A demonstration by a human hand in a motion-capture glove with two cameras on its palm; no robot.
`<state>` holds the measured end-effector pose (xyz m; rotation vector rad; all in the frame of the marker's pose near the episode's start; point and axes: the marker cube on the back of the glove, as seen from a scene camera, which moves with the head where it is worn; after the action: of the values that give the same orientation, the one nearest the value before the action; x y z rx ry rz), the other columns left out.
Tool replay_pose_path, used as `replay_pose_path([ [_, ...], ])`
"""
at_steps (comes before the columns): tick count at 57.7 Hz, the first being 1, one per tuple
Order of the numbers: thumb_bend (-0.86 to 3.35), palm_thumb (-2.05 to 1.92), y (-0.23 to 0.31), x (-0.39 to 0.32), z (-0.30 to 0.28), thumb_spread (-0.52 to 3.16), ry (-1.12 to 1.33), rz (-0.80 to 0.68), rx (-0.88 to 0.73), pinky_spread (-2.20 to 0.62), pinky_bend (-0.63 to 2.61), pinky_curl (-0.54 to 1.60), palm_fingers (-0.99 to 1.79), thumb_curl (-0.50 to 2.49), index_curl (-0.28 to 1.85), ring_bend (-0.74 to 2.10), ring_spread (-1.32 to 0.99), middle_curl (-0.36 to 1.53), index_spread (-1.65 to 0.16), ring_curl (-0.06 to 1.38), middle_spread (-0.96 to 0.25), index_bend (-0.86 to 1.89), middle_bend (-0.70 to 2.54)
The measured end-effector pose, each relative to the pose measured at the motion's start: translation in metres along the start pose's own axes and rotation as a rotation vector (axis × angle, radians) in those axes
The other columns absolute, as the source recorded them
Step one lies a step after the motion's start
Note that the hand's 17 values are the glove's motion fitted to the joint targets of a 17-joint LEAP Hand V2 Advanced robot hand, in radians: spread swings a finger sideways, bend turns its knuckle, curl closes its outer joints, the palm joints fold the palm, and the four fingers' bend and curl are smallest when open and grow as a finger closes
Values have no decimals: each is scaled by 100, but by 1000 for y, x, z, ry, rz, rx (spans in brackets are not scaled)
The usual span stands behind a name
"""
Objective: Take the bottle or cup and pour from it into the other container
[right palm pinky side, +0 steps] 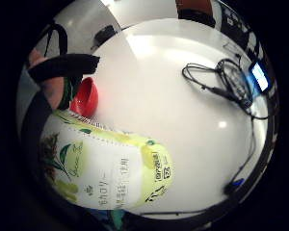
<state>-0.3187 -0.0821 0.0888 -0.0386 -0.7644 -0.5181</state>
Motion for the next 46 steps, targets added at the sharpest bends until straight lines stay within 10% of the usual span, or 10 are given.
replay_pose_path([
  [46, -4, 103, -62, -93, 58, 17, 1247, 84, -666, -20, 53, 39, 113, 71, 34, 44, -18, 53, -11, 47, -4, 13, 32],
])
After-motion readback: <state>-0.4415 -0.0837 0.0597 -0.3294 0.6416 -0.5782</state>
